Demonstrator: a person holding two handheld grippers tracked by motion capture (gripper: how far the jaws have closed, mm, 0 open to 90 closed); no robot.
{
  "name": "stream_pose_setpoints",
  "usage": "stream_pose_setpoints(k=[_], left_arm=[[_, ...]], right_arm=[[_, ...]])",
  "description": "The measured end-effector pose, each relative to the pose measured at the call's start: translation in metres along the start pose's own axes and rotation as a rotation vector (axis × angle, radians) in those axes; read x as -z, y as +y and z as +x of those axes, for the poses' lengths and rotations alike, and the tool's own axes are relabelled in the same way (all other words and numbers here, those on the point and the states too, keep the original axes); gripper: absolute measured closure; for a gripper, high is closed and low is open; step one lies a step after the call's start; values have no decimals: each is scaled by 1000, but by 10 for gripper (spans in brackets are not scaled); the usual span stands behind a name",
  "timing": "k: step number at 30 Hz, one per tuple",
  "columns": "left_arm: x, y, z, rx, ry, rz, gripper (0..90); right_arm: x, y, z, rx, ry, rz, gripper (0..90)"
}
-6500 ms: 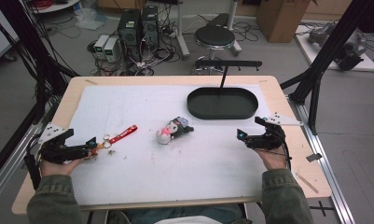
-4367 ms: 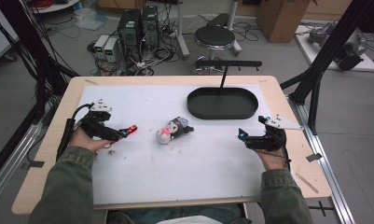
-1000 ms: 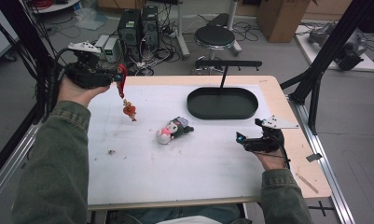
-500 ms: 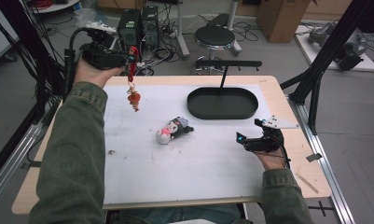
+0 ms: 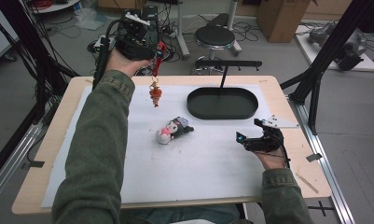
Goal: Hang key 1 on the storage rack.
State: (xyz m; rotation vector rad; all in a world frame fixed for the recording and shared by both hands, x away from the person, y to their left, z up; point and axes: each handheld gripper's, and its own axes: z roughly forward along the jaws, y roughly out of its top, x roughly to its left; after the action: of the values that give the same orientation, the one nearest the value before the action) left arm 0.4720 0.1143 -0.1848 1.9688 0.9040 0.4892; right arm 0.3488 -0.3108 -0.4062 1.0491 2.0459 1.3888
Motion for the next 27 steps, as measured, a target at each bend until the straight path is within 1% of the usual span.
stream_pose_setpoints(k=[8, 10, 14, 16, 20, 24, 27], left_arm=[[-26, 19, -13, -12, -33, 5, 742], [-33, 24, -17, -16, -32, 15, 742], [-45, 36, -24, -20, -43, 17, 742], [-51, 41, -27, -29, -43, 27, 742], [-62, 49, -35, -37, -53, 21, 743], [-73, 56, -44, -63, -61, 34, 742], [-81, 61, -49, -64, -67, 31, 742]], right_arm=[[0, 0, -1, -1, 0, 3, 5], [0, 0, -1, 1, 2, 1, 5], [-2, 0, -2, -7, 6, 6, 5], [-2, -1, -2, -6, 7, 8, 5], [-1, -1, -2, -11, 7, 6, 5], [-2, -1, -2, -14, 9, 7, 5], [-1, -1, -2, -13, 8, 8, 5]])
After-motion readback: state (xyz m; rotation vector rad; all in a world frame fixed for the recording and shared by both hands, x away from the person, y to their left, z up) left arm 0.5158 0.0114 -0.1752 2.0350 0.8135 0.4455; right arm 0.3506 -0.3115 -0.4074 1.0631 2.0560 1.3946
